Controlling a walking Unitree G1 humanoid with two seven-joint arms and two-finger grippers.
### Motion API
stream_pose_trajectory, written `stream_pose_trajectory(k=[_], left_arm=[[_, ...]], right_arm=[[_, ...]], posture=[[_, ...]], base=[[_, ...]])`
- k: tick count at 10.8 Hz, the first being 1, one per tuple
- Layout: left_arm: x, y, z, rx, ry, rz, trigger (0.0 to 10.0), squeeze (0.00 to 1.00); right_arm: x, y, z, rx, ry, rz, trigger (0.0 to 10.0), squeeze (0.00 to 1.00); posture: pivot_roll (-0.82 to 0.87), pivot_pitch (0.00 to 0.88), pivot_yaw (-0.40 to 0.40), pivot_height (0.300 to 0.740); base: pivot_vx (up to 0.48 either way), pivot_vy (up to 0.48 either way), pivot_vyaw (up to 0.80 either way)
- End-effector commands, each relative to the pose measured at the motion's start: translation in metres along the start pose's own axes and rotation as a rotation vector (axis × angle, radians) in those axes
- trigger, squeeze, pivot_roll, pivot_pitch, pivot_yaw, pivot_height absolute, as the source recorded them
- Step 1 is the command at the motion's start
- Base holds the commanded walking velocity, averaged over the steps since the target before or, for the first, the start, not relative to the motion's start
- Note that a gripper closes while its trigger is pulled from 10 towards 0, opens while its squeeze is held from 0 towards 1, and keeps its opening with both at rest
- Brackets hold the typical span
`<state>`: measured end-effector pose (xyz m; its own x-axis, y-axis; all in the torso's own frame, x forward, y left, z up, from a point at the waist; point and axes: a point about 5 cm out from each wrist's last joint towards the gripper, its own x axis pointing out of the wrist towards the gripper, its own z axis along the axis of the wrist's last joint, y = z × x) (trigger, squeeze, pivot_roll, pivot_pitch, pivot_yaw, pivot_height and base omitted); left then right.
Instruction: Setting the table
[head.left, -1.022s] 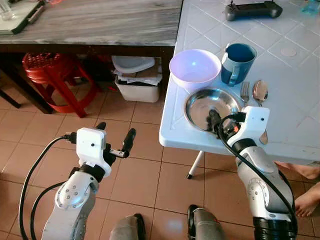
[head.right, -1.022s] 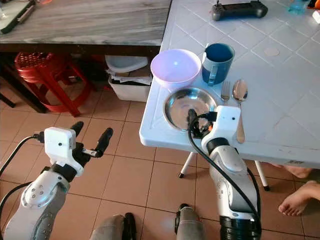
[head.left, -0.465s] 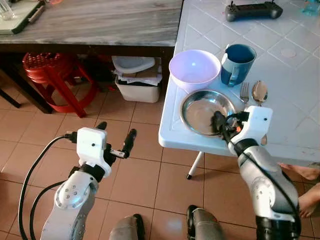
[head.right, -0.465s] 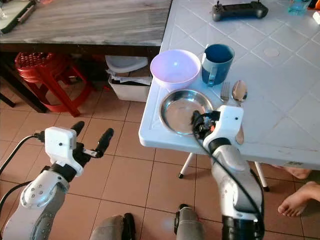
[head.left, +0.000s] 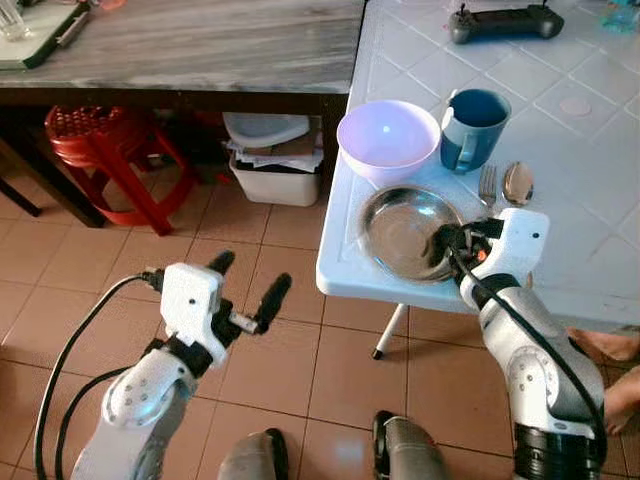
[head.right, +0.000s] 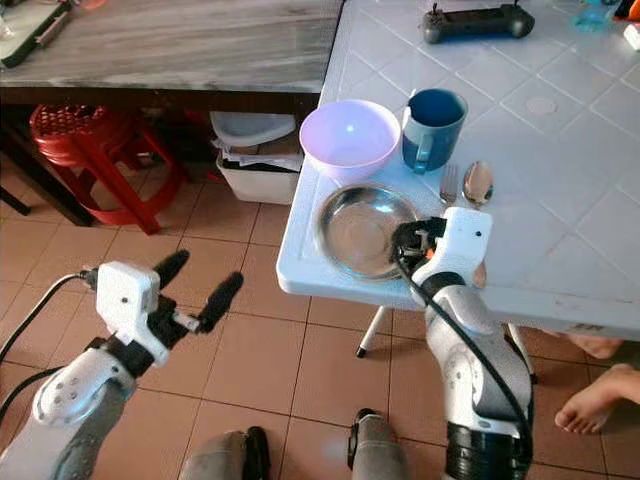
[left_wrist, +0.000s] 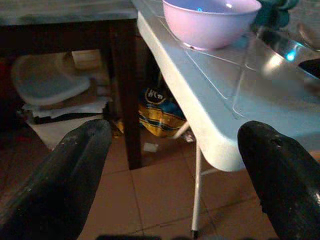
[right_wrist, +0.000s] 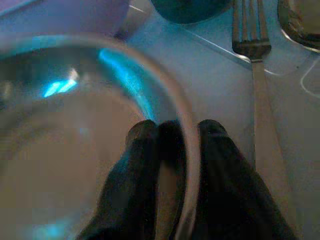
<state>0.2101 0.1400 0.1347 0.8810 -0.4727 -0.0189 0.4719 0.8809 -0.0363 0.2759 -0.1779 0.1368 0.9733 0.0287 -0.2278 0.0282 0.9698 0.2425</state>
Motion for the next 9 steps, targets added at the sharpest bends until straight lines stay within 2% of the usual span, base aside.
stream_pose_trajectory(k=[1,3,4,7,9], left_arm=[[-0.003,0.004,0.000,0.007,0.012,0.016,10.0,0.00],[0.001,0.018,-0.006,0.044,0.038,0.173,10.0,0.00],[0.000,0.021,-0.009,0.039,0.051,0.200,10.0,0.00],[0.008,0.019,-0.011,0.020,0.039,0.224,10.0,0.00],[0.016,0.021,-0.016,0.017,0.016,0.265,10.0,0.00]], right_arm=[[-0.001,-0.005,-0.037,0.038,0.202,-0.041,0.0,0.00],[-0.001,-0.007,-0.039,0.048,0.225,-0.050,0.0,0.00],[0.001,-0.003,-0.034,0.066,0.198,-0.026,0.0,0.00],[0.004,0.012,-0.026,0.162,0.159,0.031,0.0,0.00],[0.006,0.014,-0.031,0.229,0.160,0.021,0.0,0.00]], posture=[[-0.01,0.204,0.103,0.740],[-0.01,0.197,0.097,0.740],[-0.02,0.190,0.095,0.740],[-0.02,0.181,0.086,0.740],[-0.03,0.114,0.072,0.740]], base=[[0.000,0.000,0.00],[0.000,0.000,0.00],[0.000,0.000,0.00],[0.000,0.480,0.00],[0.000,0.480,0.00]])
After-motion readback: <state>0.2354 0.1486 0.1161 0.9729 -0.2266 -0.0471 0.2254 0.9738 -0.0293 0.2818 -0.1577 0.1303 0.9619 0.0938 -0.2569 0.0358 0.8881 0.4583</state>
